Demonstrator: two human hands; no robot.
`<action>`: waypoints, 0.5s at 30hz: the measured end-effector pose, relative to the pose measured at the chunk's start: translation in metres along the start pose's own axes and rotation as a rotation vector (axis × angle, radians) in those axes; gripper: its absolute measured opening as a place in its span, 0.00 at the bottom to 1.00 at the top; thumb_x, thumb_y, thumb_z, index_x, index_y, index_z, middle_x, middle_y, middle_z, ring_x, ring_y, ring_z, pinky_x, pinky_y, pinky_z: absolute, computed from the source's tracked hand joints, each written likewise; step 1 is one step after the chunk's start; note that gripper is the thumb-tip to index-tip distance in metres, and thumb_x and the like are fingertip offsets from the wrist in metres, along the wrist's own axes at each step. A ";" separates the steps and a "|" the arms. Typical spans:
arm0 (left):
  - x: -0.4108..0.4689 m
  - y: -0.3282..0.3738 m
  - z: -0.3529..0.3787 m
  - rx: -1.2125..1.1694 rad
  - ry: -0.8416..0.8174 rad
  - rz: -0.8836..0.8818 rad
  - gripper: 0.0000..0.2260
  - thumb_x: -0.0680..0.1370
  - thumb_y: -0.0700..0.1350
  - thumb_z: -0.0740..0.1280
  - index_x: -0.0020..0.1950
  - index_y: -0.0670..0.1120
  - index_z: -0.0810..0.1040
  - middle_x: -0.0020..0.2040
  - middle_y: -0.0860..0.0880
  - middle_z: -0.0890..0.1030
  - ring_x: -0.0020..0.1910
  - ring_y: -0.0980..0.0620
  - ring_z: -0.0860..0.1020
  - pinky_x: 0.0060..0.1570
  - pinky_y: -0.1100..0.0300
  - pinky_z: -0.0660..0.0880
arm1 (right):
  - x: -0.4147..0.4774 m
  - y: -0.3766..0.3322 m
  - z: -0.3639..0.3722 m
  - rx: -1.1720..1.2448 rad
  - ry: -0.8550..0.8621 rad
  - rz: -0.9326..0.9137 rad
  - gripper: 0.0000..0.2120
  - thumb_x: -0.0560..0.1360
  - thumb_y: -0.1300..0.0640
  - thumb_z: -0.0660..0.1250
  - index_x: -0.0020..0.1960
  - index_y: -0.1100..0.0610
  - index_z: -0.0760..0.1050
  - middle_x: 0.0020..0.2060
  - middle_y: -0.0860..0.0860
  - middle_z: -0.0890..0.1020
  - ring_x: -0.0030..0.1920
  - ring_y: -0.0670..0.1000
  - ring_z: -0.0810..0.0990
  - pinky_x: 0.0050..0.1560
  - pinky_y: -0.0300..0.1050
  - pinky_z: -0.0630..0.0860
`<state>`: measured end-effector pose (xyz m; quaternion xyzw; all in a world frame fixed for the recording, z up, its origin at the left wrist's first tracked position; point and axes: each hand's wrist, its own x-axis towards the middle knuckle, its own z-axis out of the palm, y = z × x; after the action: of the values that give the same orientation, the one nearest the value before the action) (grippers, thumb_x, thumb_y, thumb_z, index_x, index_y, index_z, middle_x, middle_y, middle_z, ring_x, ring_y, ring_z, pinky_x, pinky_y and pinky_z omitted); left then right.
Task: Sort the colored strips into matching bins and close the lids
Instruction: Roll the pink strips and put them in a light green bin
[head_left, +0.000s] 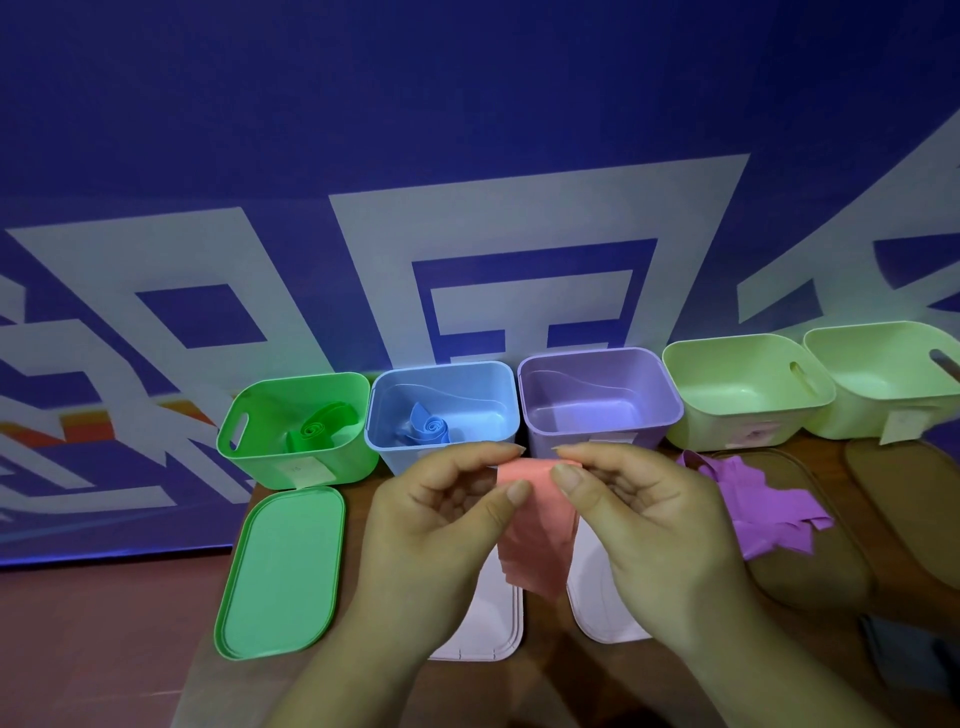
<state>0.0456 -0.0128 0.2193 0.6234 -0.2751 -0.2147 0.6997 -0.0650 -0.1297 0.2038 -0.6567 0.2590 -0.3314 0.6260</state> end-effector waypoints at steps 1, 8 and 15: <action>0.000 0.000 0.000 0.001 -0.001 0.000 0.11 0.67 0.38 0.75 0.48 0.46 0.86 0.41 0.45 0.86 0.40 0.52 0.82 0.44 0.63 0.78 | 0.000 0.000 0.000 -0.002 0.003 0.003 0.08 0.66 0.49 0.72 0.45 0.43 0.84 0.43 0.43 0.87 0.46 0.44 0.85 0.48 0.33 0.78; 0.000 0.001 0.003 -0.019 0.016 -0.019 0.11 0.67 0.35 0.74 0.48 0.45 0.86 0.40 0.45 0.86 0.39 0.54 0.82 0.42 0.65 0.78 | -0.001 0.000 0.001 0.031 0.016 0.013 0.09 0.67 0.50 0.72 0.47 0.44 0.84 0.43 0.43 0.87 0.47 0.43 0.85 0.48 0.32 0.77; 0.000 0.002 0.008 0.001 0.049 -0.027 0.12 0.72 0.31 0.71 0.51 0.44 0.84 0.43 0.49 0.87 0.42 0.55 0.84 0.43 0.67 0.78 | -0.004 0.002 0.007 -0.023 0.034 -0.018 0.10 0.71 0.50 0.71 0.52 0.46 0.84 0.48 0.43 0.87 0.50 0.45 0.85 0.53 0.41 0.80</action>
<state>0.0408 -0.0187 0.2222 0.6325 -0.2497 -0.2085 0.7029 -0.0627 -0.1223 0.2013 -0.6605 0.2676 -0.3451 0.6108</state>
